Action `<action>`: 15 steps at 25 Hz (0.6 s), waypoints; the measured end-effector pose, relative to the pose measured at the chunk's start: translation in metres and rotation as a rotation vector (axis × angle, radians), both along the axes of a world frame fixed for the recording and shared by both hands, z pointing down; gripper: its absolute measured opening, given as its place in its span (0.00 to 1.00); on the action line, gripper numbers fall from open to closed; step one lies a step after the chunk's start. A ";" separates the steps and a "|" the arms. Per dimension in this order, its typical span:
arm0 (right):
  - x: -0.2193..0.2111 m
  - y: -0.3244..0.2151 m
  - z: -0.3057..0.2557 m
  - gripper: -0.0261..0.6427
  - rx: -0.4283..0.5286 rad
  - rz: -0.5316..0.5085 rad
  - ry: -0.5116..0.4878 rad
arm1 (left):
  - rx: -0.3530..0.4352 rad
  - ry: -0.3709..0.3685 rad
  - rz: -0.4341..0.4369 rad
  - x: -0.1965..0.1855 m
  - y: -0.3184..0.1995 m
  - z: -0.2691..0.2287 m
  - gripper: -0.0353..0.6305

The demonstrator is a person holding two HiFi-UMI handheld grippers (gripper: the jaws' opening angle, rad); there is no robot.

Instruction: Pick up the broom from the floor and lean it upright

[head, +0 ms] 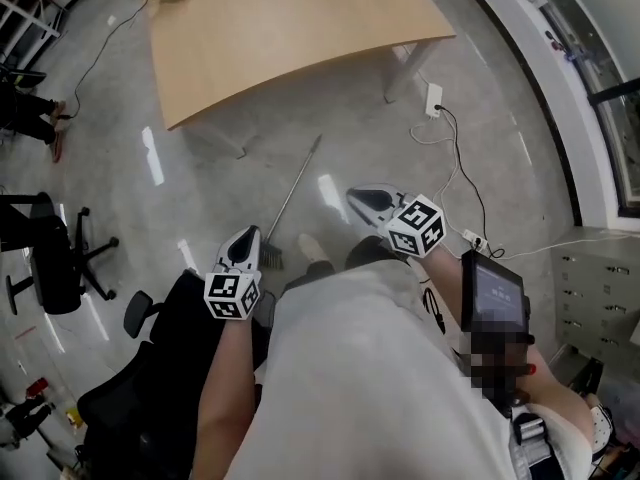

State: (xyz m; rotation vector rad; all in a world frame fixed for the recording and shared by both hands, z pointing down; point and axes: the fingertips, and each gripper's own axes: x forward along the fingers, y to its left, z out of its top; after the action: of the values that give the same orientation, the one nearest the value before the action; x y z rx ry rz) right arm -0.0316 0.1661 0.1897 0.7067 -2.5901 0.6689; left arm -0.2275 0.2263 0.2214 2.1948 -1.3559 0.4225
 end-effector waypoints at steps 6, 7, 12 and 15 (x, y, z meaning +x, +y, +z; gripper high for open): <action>0.009 -0.009 0.046 0.07 -0.083 0.060 0.022 | -0.089 -0.034 0.055 -0.001 -0.005 0.032 0.08; 0.011 -0.011 0.051 0.07 -0.091 0.065 0.018 | -0.111 -0.041 0.072 0.004 -0.003 0.039 0.08; 0.025 -0.028 0.085 0.07 -0.117 0.059 0.028 | -0.199 -0.040 0.145 0.034 -0.008 0.075 0.08; 0.034 -0.031 0.110 0.07 -0.152 0.052 0.034 | -0.255 -0.041 0.178 0.050 -0.013 0.107 0.08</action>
State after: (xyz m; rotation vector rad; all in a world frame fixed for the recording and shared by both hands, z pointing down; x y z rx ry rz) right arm 0.0021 0.1353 0.2994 0.7326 -2.4662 0.8518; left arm -0.1775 0.2131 0.3281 2.1089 -1.0647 0.6707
